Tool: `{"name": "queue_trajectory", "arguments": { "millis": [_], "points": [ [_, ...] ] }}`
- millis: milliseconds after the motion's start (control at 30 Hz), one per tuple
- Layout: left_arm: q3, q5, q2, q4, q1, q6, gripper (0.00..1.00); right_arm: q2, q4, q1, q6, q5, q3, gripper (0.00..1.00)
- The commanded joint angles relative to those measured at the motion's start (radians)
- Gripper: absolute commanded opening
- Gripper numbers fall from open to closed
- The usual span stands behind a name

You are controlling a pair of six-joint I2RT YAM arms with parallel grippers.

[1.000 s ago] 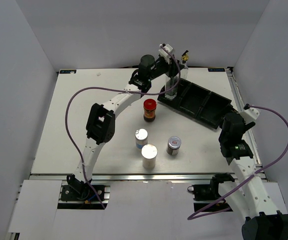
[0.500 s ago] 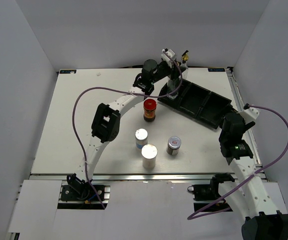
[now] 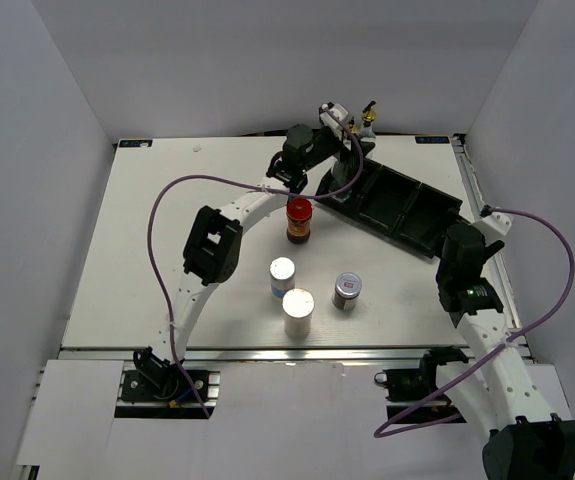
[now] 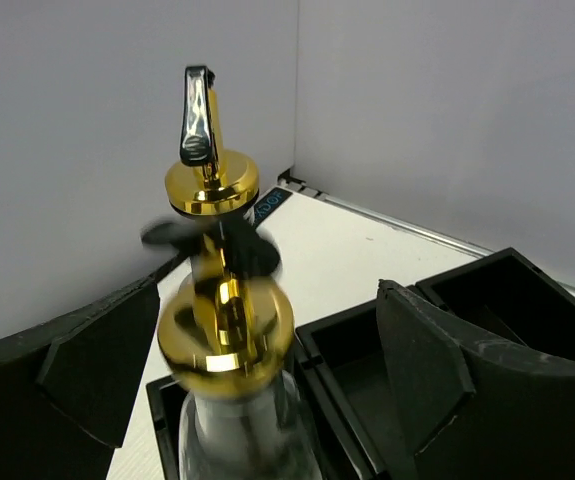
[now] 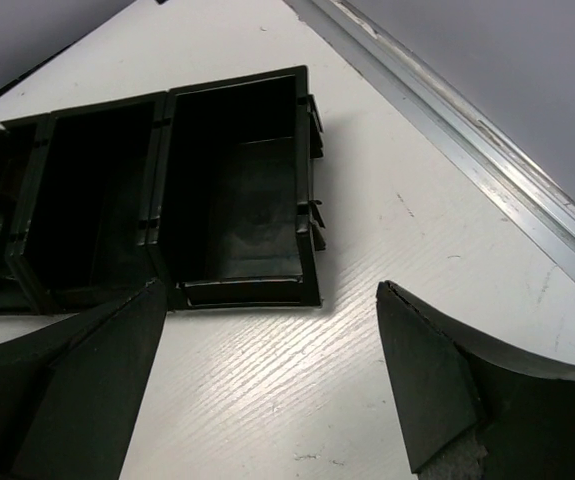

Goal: Organize the condiment bottles

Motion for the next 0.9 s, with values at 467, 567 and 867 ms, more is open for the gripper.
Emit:
{"name": "queue_trajectory", "arguments": {
  "millis": [467, 567, 867],
  "points": [
    [-0.391, -0.049, -0.45, -0.019, -0.003, -0.016, 0.98, -0.016, 0.197, 0.003, -0.208, -0.544, 0.013, 0.89],
    [-0.481, -0.129, -0.566, -0.094, -0.005, -0.056, 0.98, 0.002, 0.193, 0.043, -0.25, -0.669, 0.038, 0.89],
    [-0.91, -0.682, -1.034, -0.312, -0.003, -0.238, 0.98, 0.266, 0.171, 0.408, -0.437, -0.641, 0.176, 0.89]
  ]
}}
